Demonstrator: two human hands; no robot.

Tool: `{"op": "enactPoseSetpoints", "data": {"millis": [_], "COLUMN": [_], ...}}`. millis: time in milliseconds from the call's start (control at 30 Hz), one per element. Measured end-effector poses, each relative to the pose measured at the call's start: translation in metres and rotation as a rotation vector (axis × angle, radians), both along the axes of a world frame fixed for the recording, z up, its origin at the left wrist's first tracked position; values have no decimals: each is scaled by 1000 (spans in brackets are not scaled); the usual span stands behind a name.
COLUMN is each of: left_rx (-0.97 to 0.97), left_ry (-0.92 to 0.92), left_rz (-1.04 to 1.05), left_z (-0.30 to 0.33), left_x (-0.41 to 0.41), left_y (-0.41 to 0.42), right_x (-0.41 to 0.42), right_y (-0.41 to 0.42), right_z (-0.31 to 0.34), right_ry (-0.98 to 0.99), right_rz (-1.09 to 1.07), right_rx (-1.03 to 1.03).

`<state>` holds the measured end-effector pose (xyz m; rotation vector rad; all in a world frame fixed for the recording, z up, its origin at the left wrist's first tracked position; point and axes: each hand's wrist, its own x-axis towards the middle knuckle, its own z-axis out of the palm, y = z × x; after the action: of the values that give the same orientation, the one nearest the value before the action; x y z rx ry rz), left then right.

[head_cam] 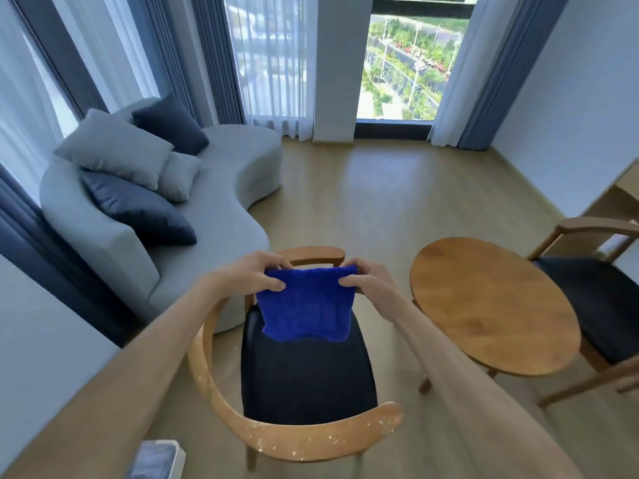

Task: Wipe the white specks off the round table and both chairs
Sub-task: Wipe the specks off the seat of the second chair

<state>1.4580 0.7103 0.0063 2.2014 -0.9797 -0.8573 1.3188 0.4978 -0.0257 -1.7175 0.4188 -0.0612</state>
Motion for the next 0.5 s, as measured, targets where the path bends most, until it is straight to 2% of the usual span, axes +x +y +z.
{"op": "enactPoseSetpoints", "data": {"millis": [133,233,500], "left_rx": [105,106,50], "left_ry": [-186,-321,-198], "left_rz": [-75,-56,-16], "left_z": [10,10,-1], "left_x": [-8,-7,-11], "left_y": [-13,-20,-26], "right_x": [8,15,21], "right_y": [5,10,8], "right_z": [11,16,17], "right_ry": [-6,-22,-50], "right_rz": [36,61,46], "right_rx": [-5,-35,-40]}}
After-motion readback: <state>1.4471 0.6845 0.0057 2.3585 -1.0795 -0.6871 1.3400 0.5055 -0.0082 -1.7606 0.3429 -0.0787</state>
